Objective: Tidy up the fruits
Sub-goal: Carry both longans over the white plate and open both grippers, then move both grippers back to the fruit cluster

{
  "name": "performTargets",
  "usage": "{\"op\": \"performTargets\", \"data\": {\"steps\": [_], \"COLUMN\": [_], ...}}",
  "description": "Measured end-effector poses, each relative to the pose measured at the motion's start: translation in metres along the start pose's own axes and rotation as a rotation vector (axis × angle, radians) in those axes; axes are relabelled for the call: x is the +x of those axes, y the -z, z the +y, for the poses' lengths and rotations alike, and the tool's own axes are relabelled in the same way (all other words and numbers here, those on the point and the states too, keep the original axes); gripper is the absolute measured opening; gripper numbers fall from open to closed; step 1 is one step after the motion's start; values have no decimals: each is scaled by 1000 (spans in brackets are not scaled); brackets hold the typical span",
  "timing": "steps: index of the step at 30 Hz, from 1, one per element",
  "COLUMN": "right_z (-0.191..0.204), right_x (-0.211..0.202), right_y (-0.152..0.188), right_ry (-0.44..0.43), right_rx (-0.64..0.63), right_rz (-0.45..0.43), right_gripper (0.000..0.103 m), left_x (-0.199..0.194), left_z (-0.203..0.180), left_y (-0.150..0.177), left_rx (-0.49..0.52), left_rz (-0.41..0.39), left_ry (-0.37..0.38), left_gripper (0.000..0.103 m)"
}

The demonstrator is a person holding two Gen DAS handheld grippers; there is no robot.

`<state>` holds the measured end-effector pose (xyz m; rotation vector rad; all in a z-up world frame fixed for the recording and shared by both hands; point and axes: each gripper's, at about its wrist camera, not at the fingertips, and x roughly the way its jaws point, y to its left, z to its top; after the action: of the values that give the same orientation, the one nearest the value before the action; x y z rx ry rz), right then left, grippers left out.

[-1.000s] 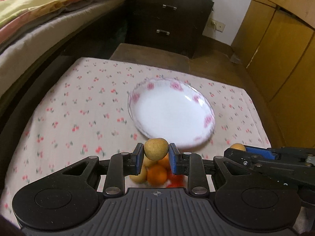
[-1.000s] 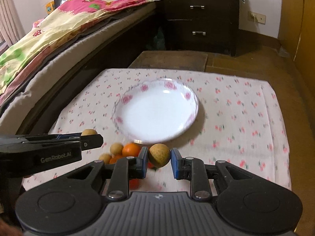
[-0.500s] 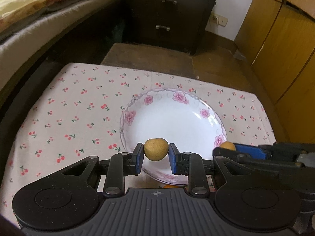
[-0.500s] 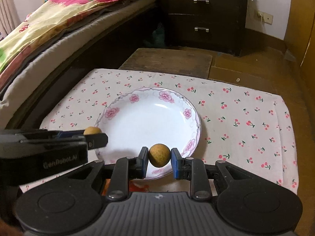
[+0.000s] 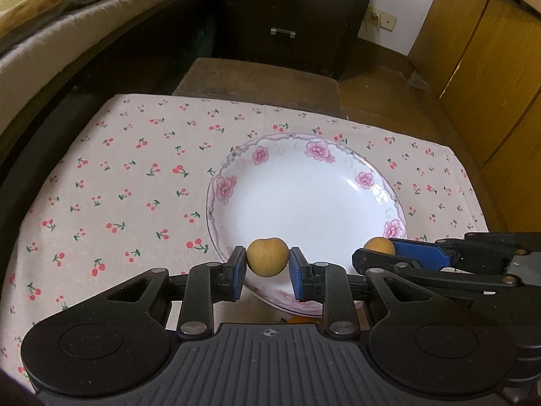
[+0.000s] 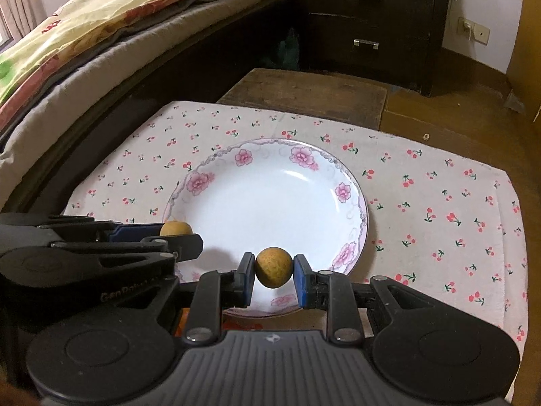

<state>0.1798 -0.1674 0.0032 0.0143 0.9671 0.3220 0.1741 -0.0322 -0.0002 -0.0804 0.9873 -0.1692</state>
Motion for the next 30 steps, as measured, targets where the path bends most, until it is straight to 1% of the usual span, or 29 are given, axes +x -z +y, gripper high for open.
{"op": "performTargets", "data": {"steps": [11,16,30], "right_z": [-4,-9,-6], "right_x": [5,1,-17], "right_y": [0,-2,4], "right_ry": [-10,-14,-8], "right_rx": [21,43,62], "right_rz": [22,6,-16], "right_gripper": [26,27,27], "left_x": [2,-2,-20], "left_z": [-2,-1,4], "left_y": [1,-1,2], "left_rx": [7,-4,-14], "left_rz": [6,-4,-22], "left_ry": [-3,11,29], "left_gripper": [35,39,43]}}
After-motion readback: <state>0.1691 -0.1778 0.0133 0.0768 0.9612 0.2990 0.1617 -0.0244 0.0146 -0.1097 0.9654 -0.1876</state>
